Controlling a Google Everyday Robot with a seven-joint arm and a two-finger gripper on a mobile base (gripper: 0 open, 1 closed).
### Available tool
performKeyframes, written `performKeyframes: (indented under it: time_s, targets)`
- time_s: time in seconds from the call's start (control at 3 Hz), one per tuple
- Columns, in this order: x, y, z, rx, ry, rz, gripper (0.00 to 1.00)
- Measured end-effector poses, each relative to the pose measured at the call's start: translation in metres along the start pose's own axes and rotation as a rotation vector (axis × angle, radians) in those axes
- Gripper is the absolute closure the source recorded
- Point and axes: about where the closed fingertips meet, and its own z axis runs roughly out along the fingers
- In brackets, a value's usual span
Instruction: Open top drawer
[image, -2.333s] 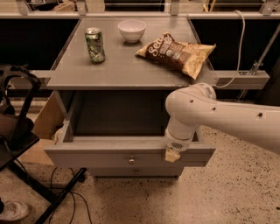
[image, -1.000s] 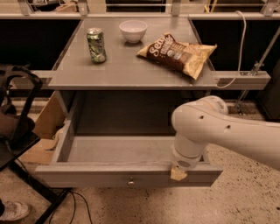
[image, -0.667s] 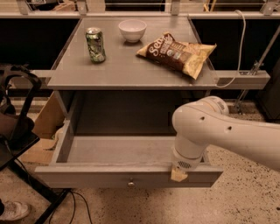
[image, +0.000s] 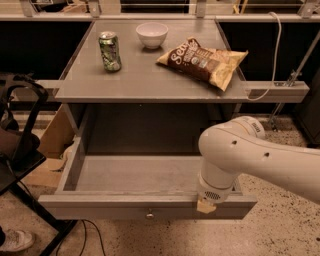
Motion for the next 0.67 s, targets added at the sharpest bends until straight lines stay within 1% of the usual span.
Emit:
performKeyframes:
  time_s: [0.33, 0.67]
  targets:
    - [0.0048, 0.011, 0.0, -0.003, -0.002, 0.009, 1.0]
    - [0.0051, 0.0147, 0.0005, -0.004, -0.003, 0.013, 1.0]
